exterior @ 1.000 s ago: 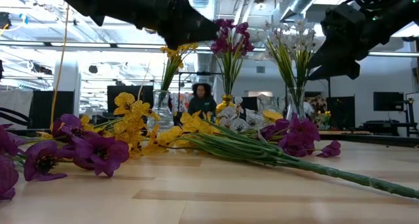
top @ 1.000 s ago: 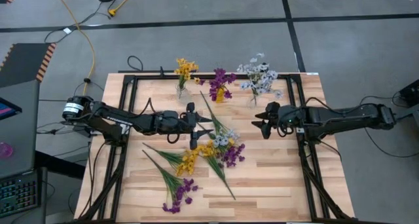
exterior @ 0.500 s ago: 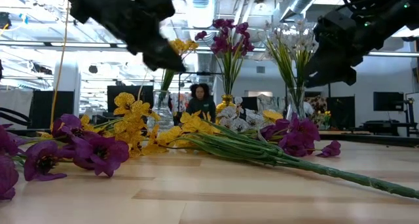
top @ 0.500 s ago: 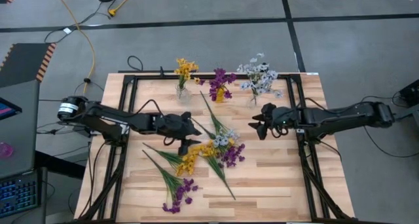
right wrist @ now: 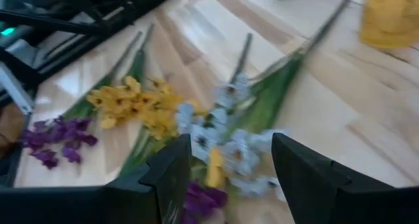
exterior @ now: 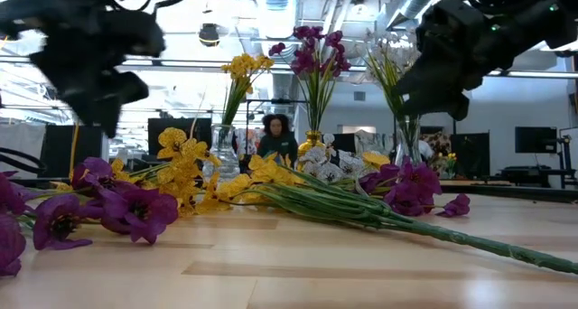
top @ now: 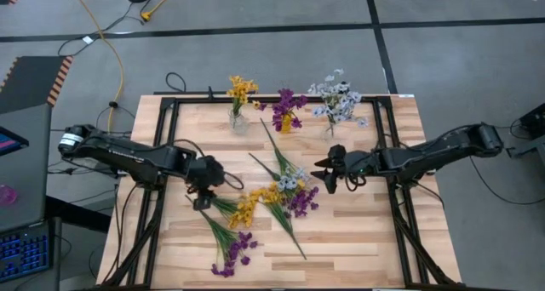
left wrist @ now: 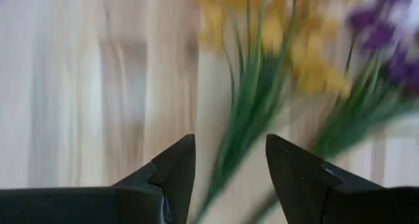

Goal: Sort flowers into vase by color
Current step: Put the left yellow flowers into the left transparent vase

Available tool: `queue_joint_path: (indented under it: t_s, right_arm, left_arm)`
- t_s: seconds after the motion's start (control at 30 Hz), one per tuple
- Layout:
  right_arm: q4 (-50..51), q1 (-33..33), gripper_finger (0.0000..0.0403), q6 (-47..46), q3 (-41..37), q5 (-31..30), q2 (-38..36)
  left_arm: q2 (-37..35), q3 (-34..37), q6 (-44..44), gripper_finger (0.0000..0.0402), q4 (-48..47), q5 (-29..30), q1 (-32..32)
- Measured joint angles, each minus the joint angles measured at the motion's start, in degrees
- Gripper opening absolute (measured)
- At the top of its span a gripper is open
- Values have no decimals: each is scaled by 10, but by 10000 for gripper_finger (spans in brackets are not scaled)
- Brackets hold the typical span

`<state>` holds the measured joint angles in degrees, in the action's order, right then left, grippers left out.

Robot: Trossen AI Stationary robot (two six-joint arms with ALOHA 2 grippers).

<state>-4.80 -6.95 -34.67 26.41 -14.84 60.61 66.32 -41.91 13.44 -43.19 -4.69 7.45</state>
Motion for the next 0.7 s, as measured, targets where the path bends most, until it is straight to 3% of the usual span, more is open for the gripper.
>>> queue_joint_path:
  t_s: [0.13, 0.47, 0.7]
  right_arm:
    - [-73, -22, 240, 0, 0, -1, 46]
    - [-255, -74, 240, 0, 2, -1, 158]
    - [-281, -95, 240, 1, 27, -3, 210]
  left_arm:
    - [4, 0, -4, 173, -38, 30, 28]
    - [4, 0, -2, 173, -32, 49, 67]
    - [4, 4, 3, 173, 12, 69, 82]
